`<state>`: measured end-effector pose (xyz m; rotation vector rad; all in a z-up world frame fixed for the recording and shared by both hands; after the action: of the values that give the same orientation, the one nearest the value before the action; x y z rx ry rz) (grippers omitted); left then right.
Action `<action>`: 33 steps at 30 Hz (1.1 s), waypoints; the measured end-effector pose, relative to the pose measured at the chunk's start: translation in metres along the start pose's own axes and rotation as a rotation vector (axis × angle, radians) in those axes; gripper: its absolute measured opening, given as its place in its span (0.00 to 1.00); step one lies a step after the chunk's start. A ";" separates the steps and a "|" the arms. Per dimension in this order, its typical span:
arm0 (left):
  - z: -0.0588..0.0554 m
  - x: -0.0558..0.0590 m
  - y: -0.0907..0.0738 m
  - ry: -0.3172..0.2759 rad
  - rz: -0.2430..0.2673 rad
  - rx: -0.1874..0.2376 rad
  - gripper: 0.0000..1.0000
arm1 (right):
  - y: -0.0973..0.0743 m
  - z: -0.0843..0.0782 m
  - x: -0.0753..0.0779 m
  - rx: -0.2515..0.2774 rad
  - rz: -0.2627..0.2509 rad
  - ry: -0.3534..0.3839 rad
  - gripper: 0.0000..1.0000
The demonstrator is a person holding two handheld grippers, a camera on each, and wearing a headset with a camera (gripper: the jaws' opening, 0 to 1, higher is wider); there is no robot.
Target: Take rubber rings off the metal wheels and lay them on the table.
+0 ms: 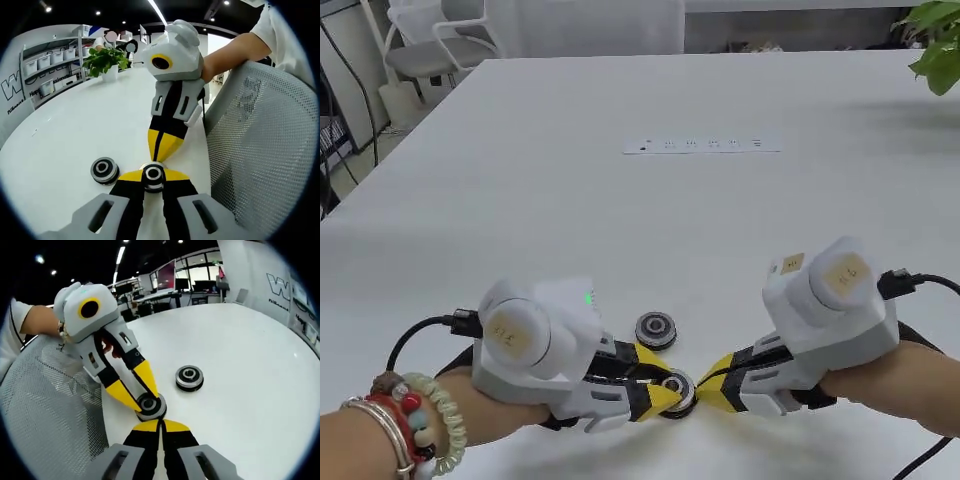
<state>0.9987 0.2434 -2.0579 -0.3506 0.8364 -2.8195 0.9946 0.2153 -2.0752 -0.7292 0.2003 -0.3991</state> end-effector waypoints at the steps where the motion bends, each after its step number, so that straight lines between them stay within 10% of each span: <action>1: 0.000 0.000 0.000 0.001 0.001 0.000 0.08 | 0.000 0.000 0.002 0.002 0.002 0.011 0.00; 15: 0.000 0.000 0.001 0.012 0.000 -0.002 0.08 | -0.003 0.005 0.001 0.031 0.045 0.272 0.00; 33: 0.001 0.000 0.001 0.018 -0.001 -0.003 0.08 | -0.006 0.012 0.000 0.053 0.057 0.336 0.00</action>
<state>0.9990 0.2421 -2.0583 -0.3269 0.8437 -2.8269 0.9967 0.2187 -2.0624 -0.6001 0.5237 -0.4696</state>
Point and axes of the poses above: the centre of the closed fingertips' face, and the gripper's own axes: y roughly forward along the fingers, x roughly to its right, z roughly out of its top, the point moved 1 cm from there along -y, roughly backward along the fingers, and after that the axes turned 15 degrees about -y, right-handed, at the moved point
